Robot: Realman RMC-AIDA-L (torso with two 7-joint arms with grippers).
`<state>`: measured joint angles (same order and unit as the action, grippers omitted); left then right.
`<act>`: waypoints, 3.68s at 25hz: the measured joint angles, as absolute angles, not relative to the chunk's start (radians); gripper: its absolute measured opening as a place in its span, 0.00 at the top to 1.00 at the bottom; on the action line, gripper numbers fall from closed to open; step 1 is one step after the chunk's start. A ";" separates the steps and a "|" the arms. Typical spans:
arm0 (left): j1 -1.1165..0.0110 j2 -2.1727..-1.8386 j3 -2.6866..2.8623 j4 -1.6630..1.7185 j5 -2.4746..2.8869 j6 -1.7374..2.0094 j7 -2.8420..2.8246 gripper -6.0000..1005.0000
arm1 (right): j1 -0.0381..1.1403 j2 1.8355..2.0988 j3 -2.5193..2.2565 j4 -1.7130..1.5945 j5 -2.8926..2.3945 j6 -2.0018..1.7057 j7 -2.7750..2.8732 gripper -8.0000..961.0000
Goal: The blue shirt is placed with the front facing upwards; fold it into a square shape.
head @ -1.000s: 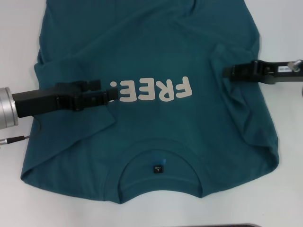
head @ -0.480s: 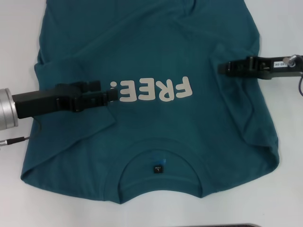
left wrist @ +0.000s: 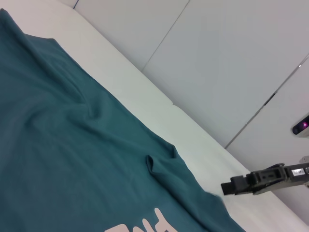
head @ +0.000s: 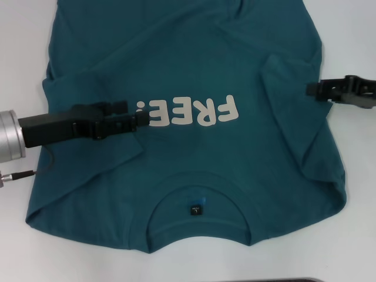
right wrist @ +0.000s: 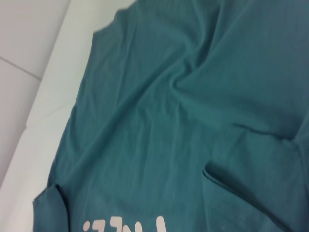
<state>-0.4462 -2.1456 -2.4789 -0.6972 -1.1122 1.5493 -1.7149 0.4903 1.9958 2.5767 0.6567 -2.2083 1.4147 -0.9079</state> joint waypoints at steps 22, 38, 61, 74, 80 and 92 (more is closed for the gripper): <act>-0.448 -2.147 -2.479 -0.693 -1.112 1.549 -1.713 0.12 | 0.434 1.974 2.608 0.644 -2.233 1.375 -0.899 0.55; -0.452 -2.140 -2.479 -0.693 -1.112 1.548 -1.712 0.13 | 0.485 1.988 2.583 0.592 -2.233 1.288 -0.905 0.63; -0.454 -2.140 -2.484 -0.693 -1.113 1.548 -1.712 0.15 | 0.501 1.996 2.584 0.590 -2.205 1.349 -0.944 0.98; -0.455 -2.140 -2.484 -0.693 -1.118 1.548 -1.712 0.15 | 0.599 2.035 2.567 0.588 -2.186 1.394 -0.984 0.98; -0.449 -2.142 -2.485 -0.693 -1.118 1.548 -1.712 0.14 | 0.626 2.049 2.526 0.565 -2.186 1.369 -0.988 0.97; -0.448 -2.143 -2.489 -0.693 -1.119 1.548 -1.712 0.14 | 0.603 2.053 2.524 0.548 -2.106 1.372 -1.092 0.70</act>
